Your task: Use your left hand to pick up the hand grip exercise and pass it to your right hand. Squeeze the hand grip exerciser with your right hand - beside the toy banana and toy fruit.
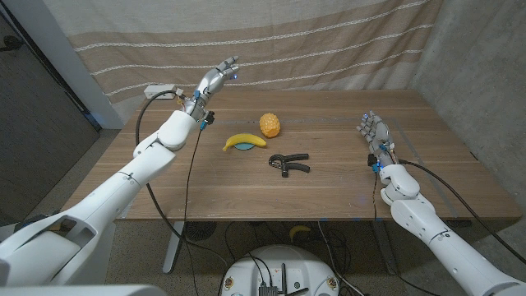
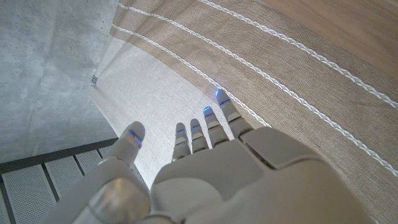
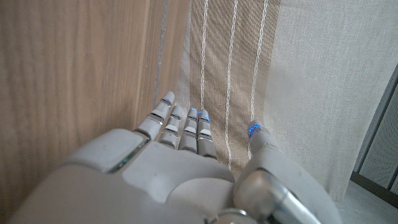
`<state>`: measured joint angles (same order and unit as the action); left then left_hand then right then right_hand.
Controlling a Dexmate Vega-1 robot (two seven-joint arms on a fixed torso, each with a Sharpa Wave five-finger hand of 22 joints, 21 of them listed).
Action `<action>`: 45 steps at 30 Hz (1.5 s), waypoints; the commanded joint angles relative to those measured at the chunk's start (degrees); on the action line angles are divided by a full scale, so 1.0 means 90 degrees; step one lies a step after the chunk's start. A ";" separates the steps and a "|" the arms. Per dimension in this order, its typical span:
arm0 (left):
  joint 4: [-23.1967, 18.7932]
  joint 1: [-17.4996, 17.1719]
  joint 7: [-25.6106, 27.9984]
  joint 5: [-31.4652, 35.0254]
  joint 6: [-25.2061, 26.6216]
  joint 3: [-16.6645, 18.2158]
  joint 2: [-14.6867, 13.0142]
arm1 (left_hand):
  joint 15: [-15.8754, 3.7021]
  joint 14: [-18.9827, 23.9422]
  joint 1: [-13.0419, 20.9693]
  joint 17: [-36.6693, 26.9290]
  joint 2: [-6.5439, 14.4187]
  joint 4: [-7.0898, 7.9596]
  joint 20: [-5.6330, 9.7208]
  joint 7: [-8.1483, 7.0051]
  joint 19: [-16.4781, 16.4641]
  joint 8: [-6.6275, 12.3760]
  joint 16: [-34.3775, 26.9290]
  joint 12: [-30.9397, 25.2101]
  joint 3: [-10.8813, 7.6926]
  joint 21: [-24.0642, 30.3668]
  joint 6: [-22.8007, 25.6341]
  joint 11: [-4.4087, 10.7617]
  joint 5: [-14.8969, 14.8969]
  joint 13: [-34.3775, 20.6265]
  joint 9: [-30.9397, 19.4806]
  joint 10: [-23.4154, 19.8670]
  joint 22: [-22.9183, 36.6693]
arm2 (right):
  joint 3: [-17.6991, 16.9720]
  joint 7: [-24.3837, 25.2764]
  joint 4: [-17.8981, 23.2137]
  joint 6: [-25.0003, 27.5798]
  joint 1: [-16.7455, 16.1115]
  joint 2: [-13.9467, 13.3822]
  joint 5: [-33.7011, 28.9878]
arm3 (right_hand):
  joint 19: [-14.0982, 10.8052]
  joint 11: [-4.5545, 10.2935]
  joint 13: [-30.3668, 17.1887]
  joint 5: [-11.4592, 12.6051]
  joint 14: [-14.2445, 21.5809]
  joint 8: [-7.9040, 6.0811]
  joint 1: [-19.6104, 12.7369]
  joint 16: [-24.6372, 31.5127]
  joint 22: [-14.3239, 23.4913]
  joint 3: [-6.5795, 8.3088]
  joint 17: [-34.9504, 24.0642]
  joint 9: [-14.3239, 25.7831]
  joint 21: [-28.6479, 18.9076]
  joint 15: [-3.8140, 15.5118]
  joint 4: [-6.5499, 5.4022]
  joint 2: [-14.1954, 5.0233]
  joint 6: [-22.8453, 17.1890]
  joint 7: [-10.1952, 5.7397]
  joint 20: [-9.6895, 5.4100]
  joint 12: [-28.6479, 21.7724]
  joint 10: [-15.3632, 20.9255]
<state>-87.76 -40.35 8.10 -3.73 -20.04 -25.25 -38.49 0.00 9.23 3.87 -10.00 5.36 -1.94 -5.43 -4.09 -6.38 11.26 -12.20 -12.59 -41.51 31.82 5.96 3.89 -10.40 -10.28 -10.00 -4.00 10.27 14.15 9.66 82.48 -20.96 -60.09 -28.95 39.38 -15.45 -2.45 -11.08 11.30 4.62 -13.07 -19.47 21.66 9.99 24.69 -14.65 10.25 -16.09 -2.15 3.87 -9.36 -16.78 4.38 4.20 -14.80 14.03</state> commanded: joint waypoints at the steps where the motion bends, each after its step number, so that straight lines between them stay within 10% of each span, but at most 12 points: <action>1: -0.0398 -0.0050 -0.0118 0.0372 0.0030 -0.0029 -0.0185 | -0.0018 0.0049 -0.0048 -0.0015 0.0158 -0.0055 -0.0003 -0.0015 -0.0050 0.0013 0.0016 -0.0045 -0.0024 0.0005 0.0050 -0.0015 0.0012 -0.0025 -0.0030 -0.0065 0.0019 | -0.0056 -0.0023 0.0051 -0.0229 -0.0160 0.0042 0.0010 | -0.0026 -0.0024 -0.0007 0.0054 0.0060 0.0019 -0.0049 -0.0006 0.0037 0.0008 -0.0004 0.0038 0.0013 -0.0014 0.0056 -0.0058 -0.0066 0.0019 -0.0017 0.0027 0.0054; 45: -0.1225 0.0076 -0.1143 0.1140 0.0557 -0.0349 -0.0678 | -0.0078 0.0110 -0.0032 -0.0012 0.0073 -0.0258 0.0008 -0.0107 -0.0067 -0.0008 0.0103 0.0003 -0.0061 -0.0071 0.0163 0.0040 0.0033 -0.0031 -0.0036 -0.0177 0.0026 | -0.0194 0.0134 0.0338 -0.0584 -0.0627 0.0129 -0.0053 | -0.0047 -0.0043 -0.0018 0.0075 0.0072 0.0077 -0.0052 -0.0027 0.0041 0.0056 -0.0021 0.0045 0.0072 -0.0011 0.0108 -0.0054 -0.0133 0.0028 -0.0014 0.0094 0.0121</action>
<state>-96.97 -39.85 0.25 5.12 -16.84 -27.72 -43.23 -0.72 9.94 3.87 -9.99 5.36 -3.75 -5.11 -5.12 -6.68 11.26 -11.54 -12.59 -42.04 31.52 6.99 4.38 -10.13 -10.28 -9.99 -5.10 10.27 12.53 10.50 85.10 -25.67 -64.95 -28.02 39.20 -15.44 -2.97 -11.05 11.74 4.62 -12.62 -20.08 21.66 10.27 24.92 -14.65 10.54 -15.65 -2.15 4.60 -9.97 -17.73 4.71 4.19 -13.96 14.75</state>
